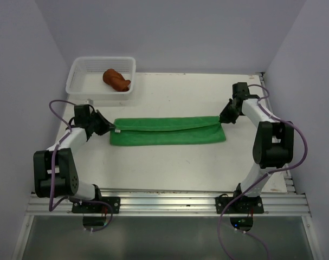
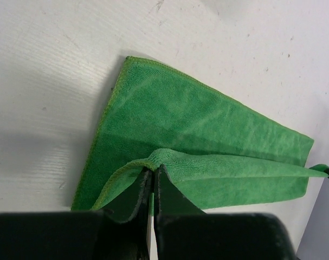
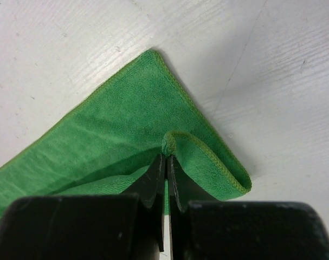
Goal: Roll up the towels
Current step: Fold the towel
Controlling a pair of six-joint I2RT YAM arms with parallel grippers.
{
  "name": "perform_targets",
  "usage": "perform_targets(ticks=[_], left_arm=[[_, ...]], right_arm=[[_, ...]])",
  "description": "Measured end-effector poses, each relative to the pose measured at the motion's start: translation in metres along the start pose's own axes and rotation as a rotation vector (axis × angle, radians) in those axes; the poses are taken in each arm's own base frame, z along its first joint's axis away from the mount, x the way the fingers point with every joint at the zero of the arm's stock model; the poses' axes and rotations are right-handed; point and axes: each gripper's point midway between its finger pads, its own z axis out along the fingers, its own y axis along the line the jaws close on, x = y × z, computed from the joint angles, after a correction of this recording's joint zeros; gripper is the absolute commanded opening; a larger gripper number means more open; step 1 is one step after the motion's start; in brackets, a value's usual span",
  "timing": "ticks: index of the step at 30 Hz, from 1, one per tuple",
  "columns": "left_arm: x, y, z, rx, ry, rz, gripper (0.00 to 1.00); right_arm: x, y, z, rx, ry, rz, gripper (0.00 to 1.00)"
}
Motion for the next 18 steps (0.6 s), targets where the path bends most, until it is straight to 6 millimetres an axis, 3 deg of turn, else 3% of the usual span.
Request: perform_targets(ticks=[18], left_arm=[[0.009,0.012,0.021,-0.024,0.05,-0.015,0.02]], right_arm=[[-0.004,0.002,0.017,0.017,0.019,0.001,0.0]])
